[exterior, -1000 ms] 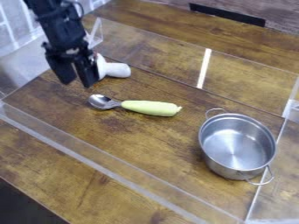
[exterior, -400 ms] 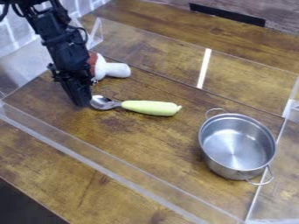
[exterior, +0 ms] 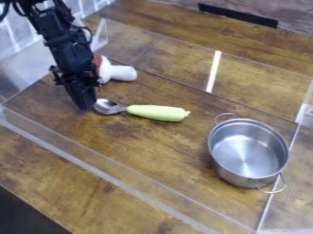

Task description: Move the green spoon to the left

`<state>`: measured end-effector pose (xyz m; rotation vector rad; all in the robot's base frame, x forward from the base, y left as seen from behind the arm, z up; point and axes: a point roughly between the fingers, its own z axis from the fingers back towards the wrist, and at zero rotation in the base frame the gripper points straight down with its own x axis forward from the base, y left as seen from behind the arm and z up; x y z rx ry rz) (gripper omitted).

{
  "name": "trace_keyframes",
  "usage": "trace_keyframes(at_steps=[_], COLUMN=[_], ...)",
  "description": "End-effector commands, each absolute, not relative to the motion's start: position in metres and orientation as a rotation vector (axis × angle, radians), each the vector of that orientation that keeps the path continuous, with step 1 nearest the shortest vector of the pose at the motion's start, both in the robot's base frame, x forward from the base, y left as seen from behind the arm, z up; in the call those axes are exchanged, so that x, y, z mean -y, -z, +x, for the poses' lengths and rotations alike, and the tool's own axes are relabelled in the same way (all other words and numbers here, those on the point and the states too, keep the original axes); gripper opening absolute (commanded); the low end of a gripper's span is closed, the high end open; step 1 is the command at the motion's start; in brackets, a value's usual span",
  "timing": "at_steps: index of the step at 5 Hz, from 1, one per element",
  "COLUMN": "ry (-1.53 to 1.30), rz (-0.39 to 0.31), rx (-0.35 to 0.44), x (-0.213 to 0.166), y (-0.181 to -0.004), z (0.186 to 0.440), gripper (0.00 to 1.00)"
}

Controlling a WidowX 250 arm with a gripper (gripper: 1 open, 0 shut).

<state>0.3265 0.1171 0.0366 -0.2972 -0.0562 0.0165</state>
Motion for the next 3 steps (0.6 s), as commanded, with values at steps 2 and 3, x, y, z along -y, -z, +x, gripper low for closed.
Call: trace_keyframes(at_steps=[2, 3], ry=[-0.115, -0.099], rz=[-0.251, -0.253], rx=[0.165, 0.162], x=[-0.143, -0.15], y=[-0.077, -0.076], z=[0.319, 0.32], gripper=[0.0, 0.0])
